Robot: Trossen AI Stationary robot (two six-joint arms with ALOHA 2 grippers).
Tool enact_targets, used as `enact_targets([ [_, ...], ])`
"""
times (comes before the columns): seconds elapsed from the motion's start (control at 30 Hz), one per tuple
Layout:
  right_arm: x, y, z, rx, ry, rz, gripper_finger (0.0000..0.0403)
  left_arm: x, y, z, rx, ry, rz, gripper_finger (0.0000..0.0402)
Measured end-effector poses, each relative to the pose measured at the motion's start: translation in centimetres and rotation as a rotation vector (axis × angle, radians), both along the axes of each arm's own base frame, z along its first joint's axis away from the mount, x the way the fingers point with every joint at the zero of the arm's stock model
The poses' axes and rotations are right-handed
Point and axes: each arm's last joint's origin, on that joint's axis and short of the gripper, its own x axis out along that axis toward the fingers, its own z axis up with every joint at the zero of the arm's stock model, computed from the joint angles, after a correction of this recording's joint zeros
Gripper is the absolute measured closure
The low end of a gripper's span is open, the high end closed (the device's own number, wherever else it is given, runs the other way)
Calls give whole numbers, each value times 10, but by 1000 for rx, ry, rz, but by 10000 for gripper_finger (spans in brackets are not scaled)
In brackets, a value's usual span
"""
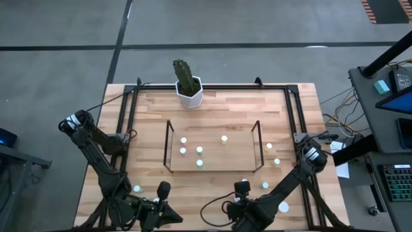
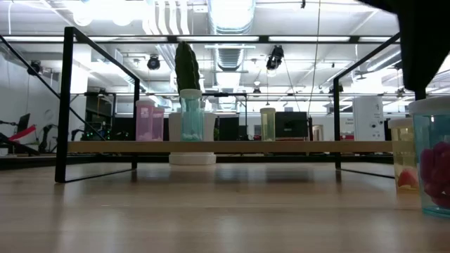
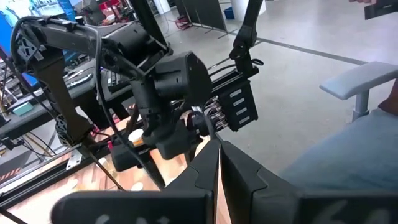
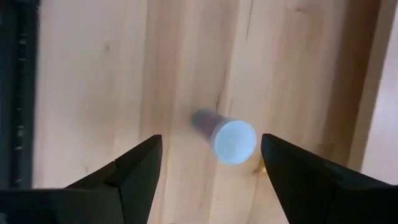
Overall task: Pick and place medicine bottles onto shelf by color
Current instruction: Put the blue pill bottle on the shelf
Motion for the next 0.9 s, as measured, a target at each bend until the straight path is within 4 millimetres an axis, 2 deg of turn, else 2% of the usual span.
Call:
enact_targets([
  [0.17, 2, -8, -9, -16, 7, -15, 155, 0, 0, 0, 1, 1, 0, 402],
  [0.33, 3, -9, -10, -20, 11, -12, 183, 0, 0, 0, 2, 2, 0, 402],
  [0.73, 5, -8, -10, -3, -6, -19, 295, 0, 0, 0, 2, 2, 0, 402],
  [0.9, 4, -8, -10, 2, -4, -18, 304, 0, 0, 0, 2, 2, 0, 402],
])
